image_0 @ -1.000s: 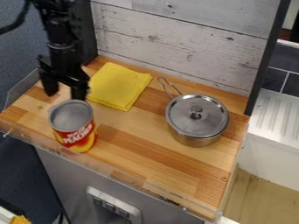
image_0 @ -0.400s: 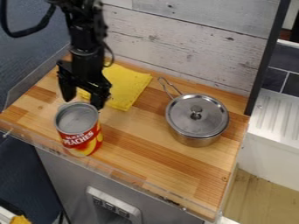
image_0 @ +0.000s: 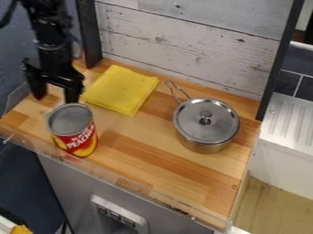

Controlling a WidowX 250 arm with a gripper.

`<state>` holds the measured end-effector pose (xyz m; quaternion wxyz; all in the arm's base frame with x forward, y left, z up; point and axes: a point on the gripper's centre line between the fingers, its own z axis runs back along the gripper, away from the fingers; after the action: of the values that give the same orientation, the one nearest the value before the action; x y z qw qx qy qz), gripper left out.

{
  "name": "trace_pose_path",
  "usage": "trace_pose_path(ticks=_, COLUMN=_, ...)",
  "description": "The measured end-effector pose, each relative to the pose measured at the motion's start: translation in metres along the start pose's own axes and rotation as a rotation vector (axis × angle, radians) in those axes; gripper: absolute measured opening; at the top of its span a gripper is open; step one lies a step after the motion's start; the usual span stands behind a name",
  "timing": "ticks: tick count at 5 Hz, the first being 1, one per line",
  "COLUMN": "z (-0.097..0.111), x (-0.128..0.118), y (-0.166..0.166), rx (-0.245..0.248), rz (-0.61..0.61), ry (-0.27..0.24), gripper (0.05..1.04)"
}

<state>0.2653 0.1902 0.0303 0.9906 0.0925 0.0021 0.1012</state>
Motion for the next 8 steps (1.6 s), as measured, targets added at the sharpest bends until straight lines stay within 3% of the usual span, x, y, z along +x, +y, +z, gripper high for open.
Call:
trace_pose_path(ticks=3, z=-0.013, x=-0.042, y=-0.003, rx=-0.028, rz=-0.009, ry=0.072, gripper=1.001)
trace_pose_path(ticks=4, z=-0.012, x=-0.050, y=-0.010, rx=-0.041, rz=-0.012, ry=0.071, gripper=1.001)
trace_pose_path(ticks=6, z=-0.005, x=-0.043, y=-0.054, rx=-0.051, rz=-0.099, ry=0.039, gripper=1.001)
trace_pose_path(ticks=8, z=0.007, x=-0.032, y=-0.126, rx=-0.080, rz=-0.248, ry=-0.007, gripper=1.001)
